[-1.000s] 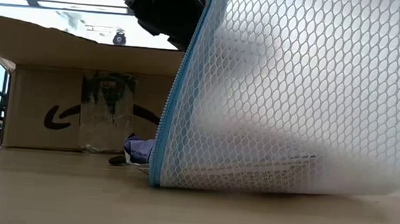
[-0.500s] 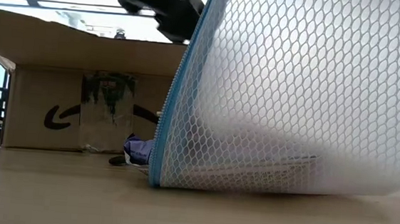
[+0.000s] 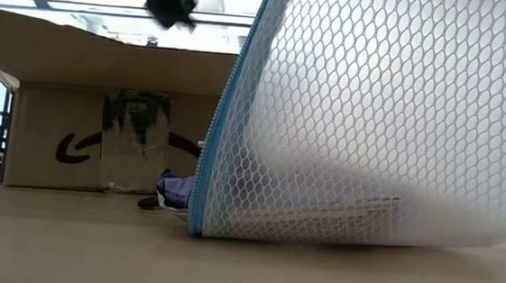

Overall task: Unpack boxes
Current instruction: Put the purple chocolate bar into the blue transparent zip bag

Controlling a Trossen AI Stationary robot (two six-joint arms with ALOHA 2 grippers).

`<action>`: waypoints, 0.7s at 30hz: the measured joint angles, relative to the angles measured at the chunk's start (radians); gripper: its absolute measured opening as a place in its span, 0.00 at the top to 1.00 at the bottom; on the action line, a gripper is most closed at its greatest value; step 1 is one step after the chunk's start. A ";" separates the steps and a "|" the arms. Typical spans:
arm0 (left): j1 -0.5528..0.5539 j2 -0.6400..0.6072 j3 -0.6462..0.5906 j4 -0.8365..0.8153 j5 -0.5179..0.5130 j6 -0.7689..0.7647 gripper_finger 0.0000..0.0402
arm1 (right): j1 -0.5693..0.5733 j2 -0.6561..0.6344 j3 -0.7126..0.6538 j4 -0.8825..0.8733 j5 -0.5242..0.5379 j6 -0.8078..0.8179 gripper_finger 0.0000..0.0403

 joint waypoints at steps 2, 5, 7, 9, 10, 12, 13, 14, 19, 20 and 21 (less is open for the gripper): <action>0.033 -0.027 -0.048 -0.033 0.000 -0.031 0.44 | 0.000 0.000 0.000 -0.001 0.000 0.000 1.00; 0.066 -0.062 -0.122 -0.057 0.002 -0.069 0.43 | 0.000 0.000 0.000 0.000 0.000 0.000 1.00; 0.080 -0.092 -0.160 -0.050 0.002 -0.092 0.42 | 0.000 0.000 0.000 0.000 0.000 0.000 1.00; 0.092 -0.119 -0.192 -0.032 0.002 -0.107 0.42 | 0.000 0.000 0.000 0.000 0.000 0.000 1.00; 0.098 -0.127 -0.208 -0.016 0.002 -0.108 0.42 | 0.000 0.000 0.000 0.000 0.000 0.000 1.00; 0.112 -0.134 -0.240 0.022 0.010 -0.112 0.42 | 0.000 0.000 0.000 0.000 0.000 0.000 1.00; 0.121 -0.135 -0.254 0.044 0.020 -0.112 0.42 | 0.000 0.000 0.000 0.000 0.000 0.000 1.00; 0.132 -0.134 -0.265 0.065 0.042 -0.113 0.43 | 0.000 0.000 0.000 0.000 0.000 0.000 1.00; 0.193 -0.090 -0.304 0.138 0.154 -0.131 0.47 | 0.000 0.000 0.000 -0.001 0.000 0.000 1.00; 0.203 -0.084 -0.308 0.152 0.160 -0.130 0.48 | 0.000 0.000 0.000 -0.001 0.000 0.000 1.00; 0.215 -0.079 -0.310 0.166 0.167 -0.127 0.49 | 0.000 0.000 0.000 -0.001 0.000 0.000 1.00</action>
